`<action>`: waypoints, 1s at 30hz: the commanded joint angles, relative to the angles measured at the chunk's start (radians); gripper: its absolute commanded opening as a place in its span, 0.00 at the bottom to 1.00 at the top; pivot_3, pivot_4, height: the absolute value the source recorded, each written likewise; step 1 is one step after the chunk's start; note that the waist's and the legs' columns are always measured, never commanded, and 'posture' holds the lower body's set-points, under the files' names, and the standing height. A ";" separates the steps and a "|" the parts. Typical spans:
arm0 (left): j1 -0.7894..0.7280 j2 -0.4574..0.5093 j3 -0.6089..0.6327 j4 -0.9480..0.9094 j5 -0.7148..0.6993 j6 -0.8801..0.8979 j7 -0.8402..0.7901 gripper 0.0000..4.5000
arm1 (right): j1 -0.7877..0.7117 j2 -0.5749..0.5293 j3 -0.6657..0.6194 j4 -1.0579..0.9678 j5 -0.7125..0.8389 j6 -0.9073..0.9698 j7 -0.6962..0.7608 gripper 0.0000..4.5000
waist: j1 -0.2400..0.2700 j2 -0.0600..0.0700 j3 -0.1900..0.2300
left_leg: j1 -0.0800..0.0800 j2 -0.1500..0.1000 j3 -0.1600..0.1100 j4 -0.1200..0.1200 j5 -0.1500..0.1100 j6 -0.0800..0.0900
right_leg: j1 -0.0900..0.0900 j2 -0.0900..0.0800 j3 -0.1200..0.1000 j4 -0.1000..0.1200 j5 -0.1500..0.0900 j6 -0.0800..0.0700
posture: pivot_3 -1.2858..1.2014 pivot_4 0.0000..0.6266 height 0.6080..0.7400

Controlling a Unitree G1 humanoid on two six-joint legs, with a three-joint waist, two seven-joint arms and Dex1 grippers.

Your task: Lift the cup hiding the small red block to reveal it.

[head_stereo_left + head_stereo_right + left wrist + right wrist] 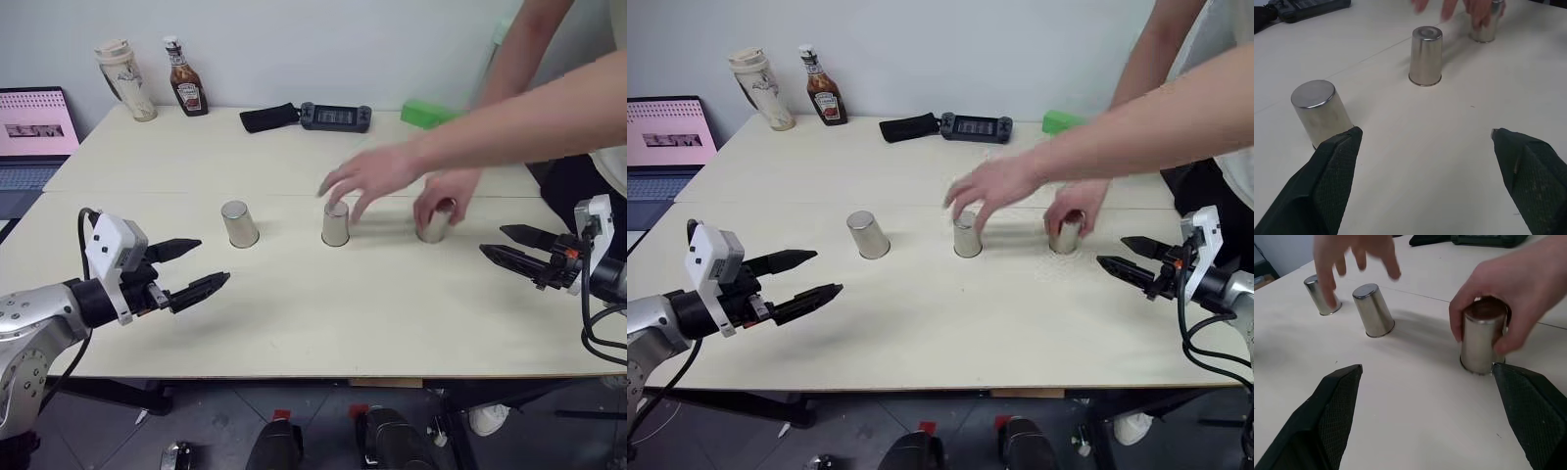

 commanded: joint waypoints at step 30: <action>-0.079 -0.071 -0.167 -0.014 0.108 -0.044 0.137 1.00 | -0.096 0.069 0.094 -0.129 -0.025 -0.015 -0.073 0.99 | -0.002 0.000 0.000 | 0.000 0.000 0.000 0.000 0.000 0.000 | 0.000 0.000 0.001 0.001 0.001 0.001 | 0.52 0.24 1.00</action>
